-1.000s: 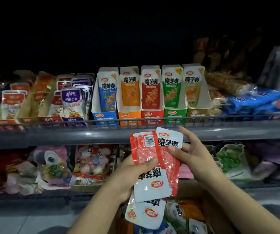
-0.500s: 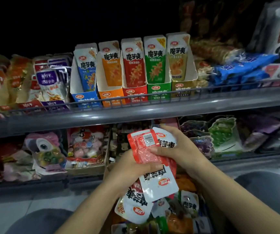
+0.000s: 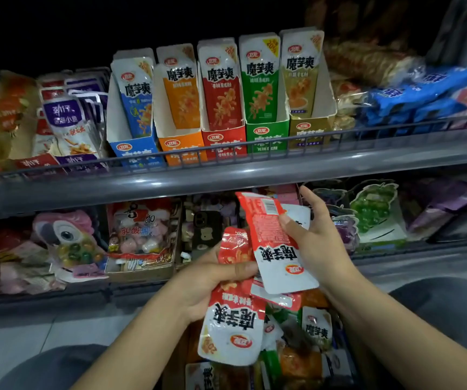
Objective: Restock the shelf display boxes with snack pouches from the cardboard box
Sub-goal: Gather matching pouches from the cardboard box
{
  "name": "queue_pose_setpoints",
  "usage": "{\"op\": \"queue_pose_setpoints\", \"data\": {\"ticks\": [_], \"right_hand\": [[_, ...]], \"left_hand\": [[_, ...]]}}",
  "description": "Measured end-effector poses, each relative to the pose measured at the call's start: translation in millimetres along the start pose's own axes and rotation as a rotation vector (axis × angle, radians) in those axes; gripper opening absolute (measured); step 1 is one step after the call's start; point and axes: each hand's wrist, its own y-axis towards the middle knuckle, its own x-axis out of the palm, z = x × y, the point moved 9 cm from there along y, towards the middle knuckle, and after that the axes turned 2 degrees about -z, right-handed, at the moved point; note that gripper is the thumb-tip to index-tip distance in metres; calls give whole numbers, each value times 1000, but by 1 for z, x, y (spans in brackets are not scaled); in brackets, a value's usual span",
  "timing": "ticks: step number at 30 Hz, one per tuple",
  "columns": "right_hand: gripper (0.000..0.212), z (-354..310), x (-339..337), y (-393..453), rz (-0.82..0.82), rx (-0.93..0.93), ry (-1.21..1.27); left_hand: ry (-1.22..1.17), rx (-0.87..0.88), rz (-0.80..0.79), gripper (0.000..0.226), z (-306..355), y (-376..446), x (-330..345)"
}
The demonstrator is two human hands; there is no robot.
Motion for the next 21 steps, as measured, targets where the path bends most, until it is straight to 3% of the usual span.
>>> {"op": "queue_pose_setpoints", "data": {"ticks": [5,8,14,18,21], "right_hand": [[50,0,2,1,-4,21,14],[48,-3,1,3,-21,60,-24],[49,-16,-25,9,21,43,-203],[36,-26,-29,14,-74,5,-377],[40,-35,-25,12,-206,-33,-397]], "left_hand": [[-80,-37,15,78,-6,-1,-2],[24,-15,61,47,3,-6,-4],[217,-4,95,55,15,-16,-19],[242,-55,99,51,19,-21,-31],[244,-70,101,52,22,-24,-36]]}}
